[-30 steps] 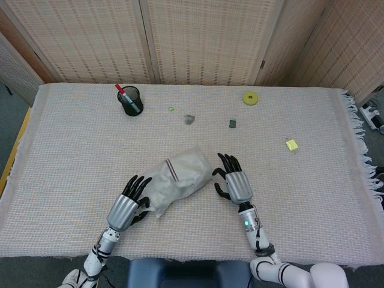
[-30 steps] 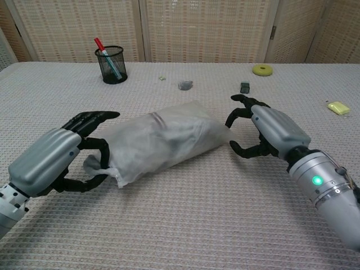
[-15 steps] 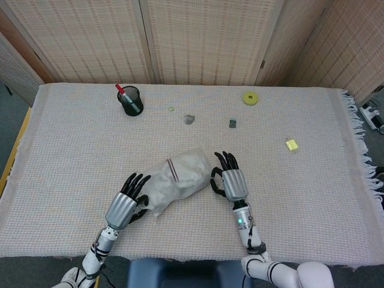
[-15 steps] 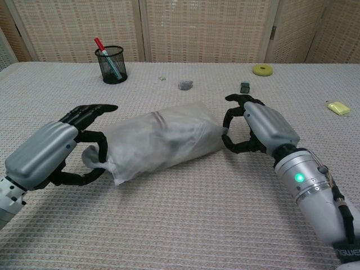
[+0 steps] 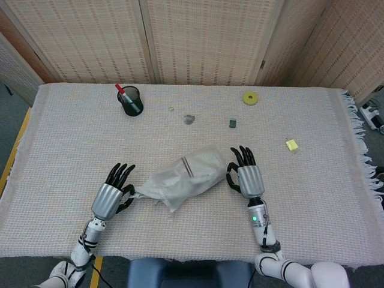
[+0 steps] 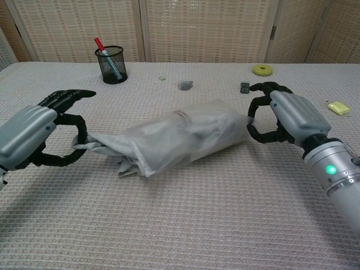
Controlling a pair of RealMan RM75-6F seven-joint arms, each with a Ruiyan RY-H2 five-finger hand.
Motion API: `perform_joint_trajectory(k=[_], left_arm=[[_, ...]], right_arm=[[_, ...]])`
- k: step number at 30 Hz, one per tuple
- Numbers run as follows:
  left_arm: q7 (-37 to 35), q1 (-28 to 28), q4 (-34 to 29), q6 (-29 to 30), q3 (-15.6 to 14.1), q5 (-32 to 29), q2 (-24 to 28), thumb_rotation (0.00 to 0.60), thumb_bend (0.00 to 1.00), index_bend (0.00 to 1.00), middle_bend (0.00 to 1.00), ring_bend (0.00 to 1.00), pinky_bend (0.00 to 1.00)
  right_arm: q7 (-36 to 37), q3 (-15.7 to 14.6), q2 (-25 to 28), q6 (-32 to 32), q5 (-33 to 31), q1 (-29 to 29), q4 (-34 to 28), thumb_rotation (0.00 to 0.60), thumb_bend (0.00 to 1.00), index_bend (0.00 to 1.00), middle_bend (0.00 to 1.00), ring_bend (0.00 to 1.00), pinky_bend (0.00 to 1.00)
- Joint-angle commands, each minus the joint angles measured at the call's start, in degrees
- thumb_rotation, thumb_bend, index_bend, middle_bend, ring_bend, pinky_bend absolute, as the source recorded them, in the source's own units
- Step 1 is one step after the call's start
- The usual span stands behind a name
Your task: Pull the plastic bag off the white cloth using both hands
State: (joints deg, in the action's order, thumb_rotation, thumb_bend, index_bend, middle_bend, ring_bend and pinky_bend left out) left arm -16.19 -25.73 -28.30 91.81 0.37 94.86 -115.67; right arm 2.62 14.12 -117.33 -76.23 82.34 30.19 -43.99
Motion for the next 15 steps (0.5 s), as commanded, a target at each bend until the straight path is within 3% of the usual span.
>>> perform_joint_trajectory(k=[1,15], left_arm=[[-1.29,0.11,1.89,-0.13,0.44,-0.69,0.96,0.600,0.60,0.73,0.12,0.00,0.09],[-6.76,1.23,8.65,-0.84,1.98,-3.64,4.35,0.600,0.60,0.73,0.12,0.00,0.09]], right_arm=[[0.02,0.48,4.23,-0.80,-1.01,-1.76,-2.32,0.600,0.50,0.67,0.12,0.00,0.00],[3.49,2.76,15.26,1.33,-6.24,-5.72,-3.18,0.600,0.50,0.67,0.13,0.00,0.00]])
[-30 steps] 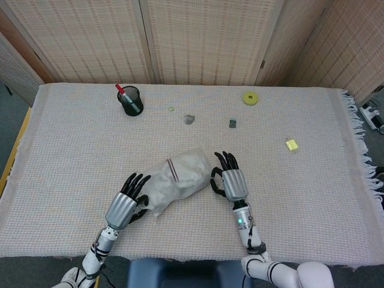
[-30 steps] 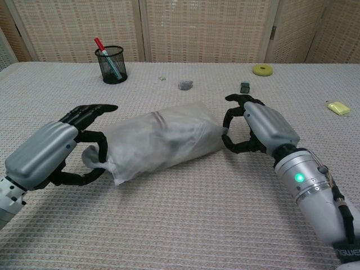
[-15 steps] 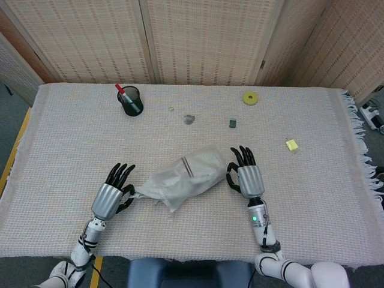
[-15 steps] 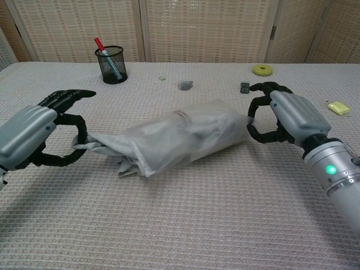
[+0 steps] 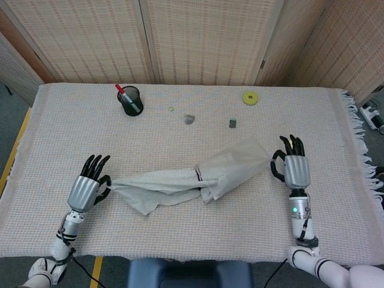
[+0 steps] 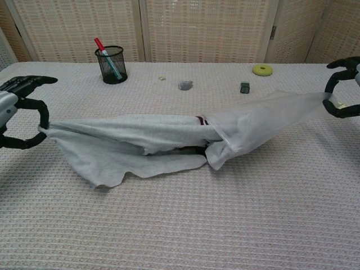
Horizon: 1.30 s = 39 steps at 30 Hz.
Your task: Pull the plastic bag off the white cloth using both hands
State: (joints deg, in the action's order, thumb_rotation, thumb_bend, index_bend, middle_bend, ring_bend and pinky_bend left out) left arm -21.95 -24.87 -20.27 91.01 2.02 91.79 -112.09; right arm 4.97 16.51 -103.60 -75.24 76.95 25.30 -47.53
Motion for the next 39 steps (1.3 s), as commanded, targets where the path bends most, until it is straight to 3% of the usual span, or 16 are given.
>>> perform_joint_trajectory(k=[1,14,16,17,18,19,21,22,25,26,30,33,35,39], left_arm=[[-1.43,0.52,0.83,-0.11,0.39,-0.75,1.06,0.600,0.61,0.73,0.12,0.00,0.09],[-2.35,1.35,2.57,2.38,0.22,-1.08,4.55,0.600,0.60,0.70,0.12,0.00,0.09],[-2.08,1.16,2.32,2.41,0.28,-1.16,5.32,0.600,0.59,0.68,0.12,0.00,0.09],[-2.59,1.34,1.31,1.12,0.10,-1.31,6.14,0.600,0.56,0.61,0.11,0.00,0.09],[-3.14,1.68,-0.12,-0.41,-0.16,-1.48,7.01,0.600,0.49,0.48,0.07,0.00,0.08],[-3.79,2.07,-2.19,-1.69,-0.58,-1.48,8.14,0.600,0.37,0.28,0.03,0.00,0.08],[-5.28,3.17,-10.16,-4.29,-1.77,-1.40,11.94,0.600,0.21,0.06,0.00,0.00,0.08],[-5.31,3.66,-14.86,-5.49,-2.54,-1.25,14.31,0.600,0.17,0.02,0.00,0.00,0.09],[0.89,4.49,-34.60,-11.18,-5.40,-1.45,25.24,0.600,0.13,0.01,0.00,0.00,0.07],[5.45,4.47,-43.07,-13.56,-6.30,-2.02,30.11,0.600,0.13,0.01,0.00,0.00,0.06],[18.64,4.33,-65.88,-20.13,-8.25,-6.22,43.59,0.600,0.13,0.03,0.00,0.00,0.04],[23.71,5.90,-74.19,-18.28,-8.63,-7.09,48.62,0.600,0.13,0.07,0.00,0.00,0.04],[24.82,8.08,-76.50,-14.79,-9.13,-6.01,50.27,0.600,0.13,0.09,0.00,0.00,0.04],[23.78,12.91,-75.31,-7.15,-9.52,-3.84,50.42,0.600,0.13,0.11,0.01,0.00,0.04]], right_arm=[[1.50,0.44,2.07,0.37,-1.05,-1.10,0.41,0.600,0.50,0.67,0.13,0.00,0.00],[4.50,-2.32,6.42,-2.31,0.60,-4.57,-0.37,0.600,0.50,0.64,0.13,0.00,0.00],[4.38,-2.86,7.63,-2.88,1.10,-5.17,-1.59,0.600,0.50,0.59,0.11,0.00,0.00],[4.24,-3.52,8.96,-2.71,1.43,-5.71,-3.17,0.600,0.49,0.51,0.08,0.00,0.00],[4.03,-4.05,10.18,-2.62,1.71,-6.19,-4.85,0.600,0.45,0.36,0.04,0.00,0.00],[3.68,-4.62,11.52,-2.75,2.08,-6.73,-6.86,0.600,0.41,0.20,0.01,0.00,0.00],[1.38,-6.03,14.80,-4.26,3.39,-8.18,-12.05,0.600,0.32,0.02,0.00,0.00,0.00],[-0.56,-6.79,16.29,-5.02,4.01,-8.89,-14.48,0.600,0.28,0.00,0.00,0.00,0.00],[-10.09,-9.67,22.45,-6.67,5.34,-11.58,-25.41,0.600,0.15,0.00,0.00,0.00,0.00],[-14.59,-10.75,24.94,-7.56,5.84,-12.65,-30.27,0.600,0.14,0.00,0.00,0.00,0.00],[-26.65,-14.36,30.68,-11.73,9.07,-16.10,-42.53,0.600,0.12,0.00,0.00,0.00,0.00],[-31.56,-16.78,32.60,-14.39,11.40,-18.60,-47.11,0.600,0.13,0.00,0.00,0.00,0.00],[-32.38,-17.78,32.86,-16.23,12.49,-20.21,-47.84,0.600,0.13,0.00,0.00,0.00,0.00],[-29.81,-18.72,33.21,-18.05,13.45,-22.23,-46.63,0.600,0.13,0.00,0.00,0.00,0.00]])
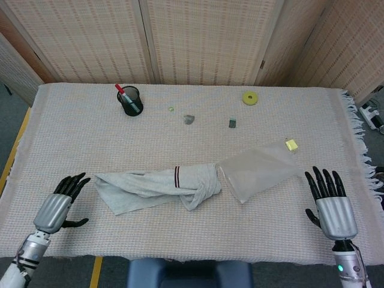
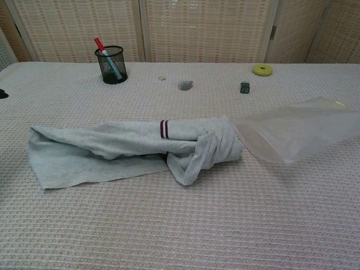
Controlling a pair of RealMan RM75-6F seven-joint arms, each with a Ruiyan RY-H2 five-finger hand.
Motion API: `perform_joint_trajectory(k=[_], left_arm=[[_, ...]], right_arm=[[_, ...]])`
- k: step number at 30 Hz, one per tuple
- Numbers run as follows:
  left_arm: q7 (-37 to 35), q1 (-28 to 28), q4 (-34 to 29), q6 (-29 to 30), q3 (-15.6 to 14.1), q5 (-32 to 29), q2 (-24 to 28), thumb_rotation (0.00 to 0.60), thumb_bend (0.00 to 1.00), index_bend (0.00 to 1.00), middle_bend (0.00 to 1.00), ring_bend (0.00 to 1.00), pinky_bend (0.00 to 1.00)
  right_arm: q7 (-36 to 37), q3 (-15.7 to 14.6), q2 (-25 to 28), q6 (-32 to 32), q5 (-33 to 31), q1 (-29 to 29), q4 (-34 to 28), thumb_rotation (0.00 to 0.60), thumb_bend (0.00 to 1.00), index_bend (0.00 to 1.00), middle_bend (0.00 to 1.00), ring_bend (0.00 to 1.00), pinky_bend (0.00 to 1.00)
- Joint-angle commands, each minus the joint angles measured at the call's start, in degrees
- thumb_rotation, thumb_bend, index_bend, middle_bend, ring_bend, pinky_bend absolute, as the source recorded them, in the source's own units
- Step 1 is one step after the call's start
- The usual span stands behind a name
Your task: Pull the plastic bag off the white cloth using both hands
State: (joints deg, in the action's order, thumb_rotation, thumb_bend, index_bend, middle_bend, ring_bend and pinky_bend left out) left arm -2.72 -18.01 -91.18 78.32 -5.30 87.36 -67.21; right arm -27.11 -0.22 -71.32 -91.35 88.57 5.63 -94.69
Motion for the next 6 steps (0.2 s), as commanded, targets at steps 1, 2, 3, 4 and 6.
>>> perform_joint_trajectory(k=[1,2,3,4,6], left_arm=[[4.20,6.96,-3.62,6.88,-1.91,0.46,5.10,0.600,0.13,0.12,0.01,0.00,0.04],[4.43,7.36,-3.12,7.49,-1.85,0.86,4.98,0.600,0.13,0.12,0.01,0.00,0.04],[3.97,7.70,-2.44,8.45,-1.74,1.92,5.07,0.600,0.13,0.13,0.02,0.00,0.04],[3.22,7.99,-2.06,9.23,-1.51,2.48,4.98,0.600,0.13,0.13,0.02,0.00,0.04],[2.51,8.59,-1.08,10.64,-1.06,3.47,4.79,0.600,0.13,0.14,0.02,0.00,0.04]], right_arm=[[3.04,-2.05,1.39,-1.89,2.09,-2.62,0.59,0.600,0.13,0.00,0.00,0.00,0.00],[4.02,-1.95,1.79,-1.88,2.00,-2.73,0.59,0.600,0.13,0.00,0.00,0.00,0.00],[5.07,-1.74,2.33,-1.67,1.50,-2.89,0.43,0.600,0.13,0.00,0.00,0.00,0.00],[5.79,-1.64,2.79,-1.40,1.16,-2.95,0.23,0.600,0.13,0.00,0.00,0.00,0.00],[7.54,-1.35,3.84,-0.89,0.66,-3.01,-0.38,0.600,0.13,0.00,0.00,0.00,0.00]])
